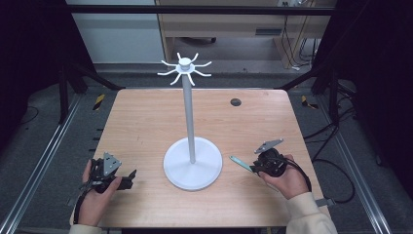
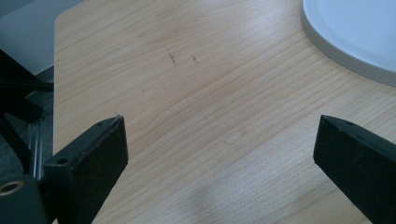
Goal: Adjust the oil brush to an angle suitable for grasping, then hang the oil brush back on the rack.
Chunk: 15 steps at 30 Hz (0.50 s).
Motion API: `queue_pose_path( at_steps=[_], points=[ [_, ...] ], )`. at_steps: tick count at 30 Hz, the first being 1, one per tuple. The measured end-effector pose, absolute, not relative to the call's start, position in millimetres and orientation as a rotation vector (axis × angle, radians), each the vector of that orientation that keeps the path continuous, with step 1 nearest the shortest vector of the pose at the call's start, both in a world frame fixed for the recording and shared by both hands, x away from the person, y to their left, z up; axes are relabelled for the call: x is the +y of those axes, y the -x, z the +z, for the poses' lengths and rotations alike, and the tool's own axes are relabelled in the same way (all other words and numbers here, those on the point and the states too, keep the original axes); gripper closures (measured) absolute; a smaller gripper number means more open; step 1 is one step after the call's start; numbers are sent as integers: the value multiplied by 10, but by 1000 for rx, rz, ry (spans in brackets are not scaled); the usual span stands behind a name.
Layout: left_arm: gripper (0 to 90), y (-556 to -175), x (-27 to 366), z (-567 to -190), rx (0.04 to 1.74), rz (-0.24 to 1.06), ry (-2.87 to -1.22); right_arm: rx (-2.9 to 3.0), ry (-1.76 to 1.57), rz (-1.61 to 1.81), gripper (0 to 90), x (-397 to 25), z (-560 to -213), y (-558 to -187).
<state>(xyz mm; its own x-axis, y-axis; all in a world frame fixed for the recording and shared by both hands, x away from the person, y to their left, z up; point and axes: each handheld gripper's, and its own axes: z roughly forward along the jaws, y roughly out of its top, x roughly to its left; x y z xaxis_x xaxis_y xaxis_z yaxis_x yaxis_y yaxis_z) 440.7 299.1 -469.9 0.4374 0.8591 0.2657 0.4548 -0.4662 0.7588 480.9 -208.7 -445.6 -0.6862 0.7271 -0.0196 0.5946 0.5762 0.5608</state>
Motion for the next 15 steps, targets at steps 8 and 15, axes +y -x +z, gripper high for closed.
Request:
queue_pose_path(
  at_steps=[8, 15],
  points=[
    [25, -4403, 2982, -4699, 1097, 875, -2095, 2599, -1087, 729, 697, -2137, -4373, -4822],
    [26, -4404, 2980, -4699, 1093, 876, -2101, 2648, -1059, 650, 680, -2102, -4381, -4849]
  ],
)
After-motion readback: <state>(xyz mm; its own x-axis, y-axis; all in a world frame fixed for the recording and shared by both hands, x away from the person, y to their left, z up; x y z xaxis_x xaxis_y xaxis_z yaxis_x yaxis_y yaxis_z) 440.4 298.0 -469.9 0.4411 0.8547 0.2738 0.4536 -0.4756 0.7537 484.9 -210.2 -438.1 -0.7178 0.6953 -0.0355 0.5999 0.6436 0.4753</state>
